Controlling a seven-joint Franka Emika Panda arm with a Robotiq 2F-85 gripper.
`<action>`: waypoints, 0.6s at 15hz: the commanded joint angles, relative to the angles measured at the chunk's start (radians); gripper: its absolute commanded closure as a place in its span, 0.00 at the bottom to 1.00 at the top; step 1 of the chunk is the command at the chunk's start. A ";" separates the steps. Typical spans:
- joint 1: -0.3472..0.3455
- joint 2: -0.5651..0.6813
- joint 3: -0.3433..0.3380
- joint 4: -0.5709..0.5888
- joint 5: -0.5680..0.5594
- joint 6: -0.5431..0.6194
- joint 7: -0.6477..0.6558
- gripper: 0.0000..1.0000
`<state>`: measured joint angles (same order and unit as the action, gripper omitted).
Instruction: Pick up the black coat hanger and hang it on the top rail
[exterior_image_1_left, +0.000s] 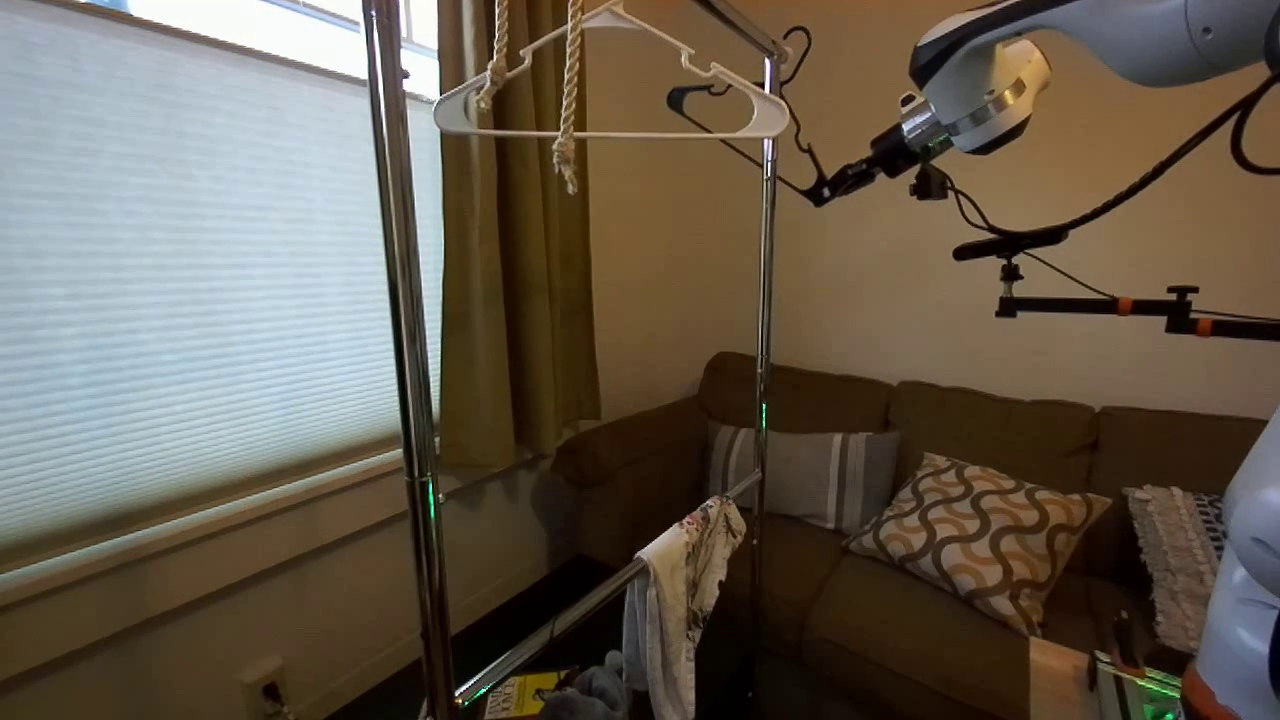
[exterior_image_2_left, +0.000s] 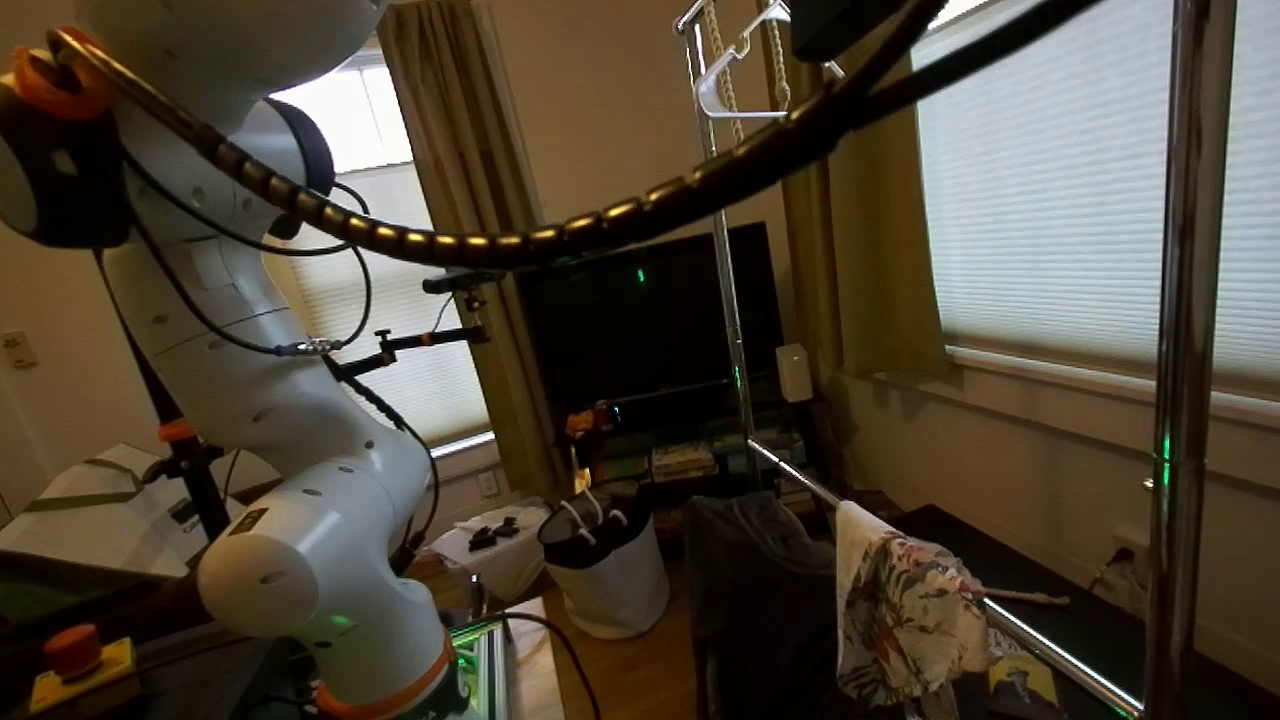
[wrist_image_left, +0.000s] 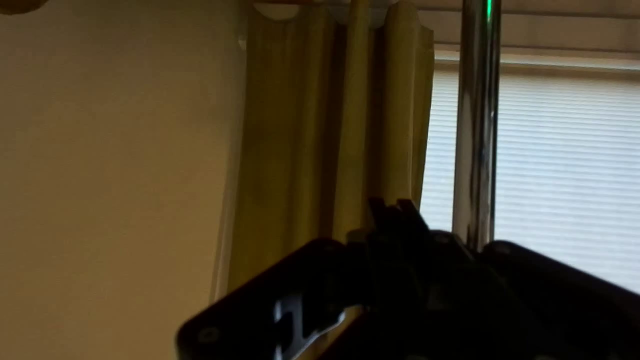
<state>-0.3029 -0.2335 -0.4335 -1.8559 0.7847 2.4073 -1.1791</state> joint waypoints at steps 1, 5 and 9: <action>0.011 -0.004 0.002 -0.004 -0.056 -0.007 0.042 0.98; 0.014 0.003 0.002 -0.003 -0.080 -0.013 0.063 0.98; 0.012 0.015 -0.001 0.007 -0.104 -0.024 0.089 0.98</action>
<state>-0.2983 -0.2228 -0.4212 -1.8584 0.7222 2.4073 -1.1328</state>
